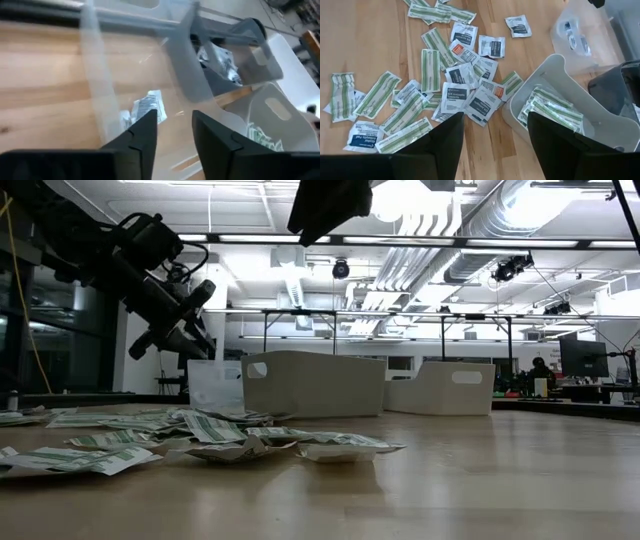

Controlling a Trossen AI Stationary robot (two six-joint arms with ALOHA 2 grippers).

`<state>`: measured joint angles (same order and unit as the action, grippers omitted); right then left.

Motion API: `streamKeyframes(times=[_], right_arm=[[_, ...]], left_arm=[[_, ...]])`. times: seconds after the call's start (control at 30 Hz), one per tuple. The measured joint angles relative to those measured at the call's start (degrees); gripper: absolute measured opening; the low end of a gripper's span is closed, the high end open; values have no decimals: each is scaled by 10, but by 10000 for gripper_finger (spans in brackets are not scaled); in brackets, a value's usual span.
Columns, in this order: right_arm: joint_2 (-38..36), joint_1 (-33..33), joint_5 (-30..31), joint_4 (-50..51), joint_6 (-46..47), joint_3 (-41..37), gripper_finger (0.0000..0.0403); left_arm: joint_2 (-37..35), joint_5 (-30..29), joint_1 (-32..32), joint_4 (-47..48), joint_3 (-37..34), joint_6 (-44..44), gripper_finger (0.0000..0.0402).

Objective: Pick & Place First Aid Supplies
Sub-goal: Put the towelette pack into the black bin

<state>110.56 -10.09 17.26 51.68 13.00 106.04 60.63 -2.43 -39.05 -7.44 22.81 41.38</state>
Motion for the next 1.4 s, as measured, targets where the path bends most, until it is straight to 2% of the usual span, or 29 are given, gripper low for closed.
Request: streamKeyframes(times=[0.1,0.23,0.37,0.5,0.6,0.83,1.07,1.17,1.3,1.4], right_arm=[[0,0,9,4,1,0,211],[-3,3,17,66,23,0,213],[-7,4,21,160,38,0,209],[-24,1,20,159,26,-17,209],[-73,0,10,79,29,-101,209],[-251,0,-9,-204,121,-395,208],[-404,0,-5,-393,190,-600,208],[-459,0,4,-477,204,-681,208],[-509,6,6,-625,230,-794,208],[-537,13,4,-696,237,-850,208]], left_arm=[[-5,39,-2,-36,0,-86,136],[-28,138,-17,-39,0,-181,138],[-67,190,-27,36,0,-254,138],[-115,185,-26,134,0,-293,138],[-155,185,-25,185,0,-309,138],[-227,170,5,264,0,-337,138],[-233,116,86,295,0,-345,138],[-233,70,119,296,0,-334,138],[-231,20,145,296,0,-312,138],[-229,15,152,297,0,-299,138]])
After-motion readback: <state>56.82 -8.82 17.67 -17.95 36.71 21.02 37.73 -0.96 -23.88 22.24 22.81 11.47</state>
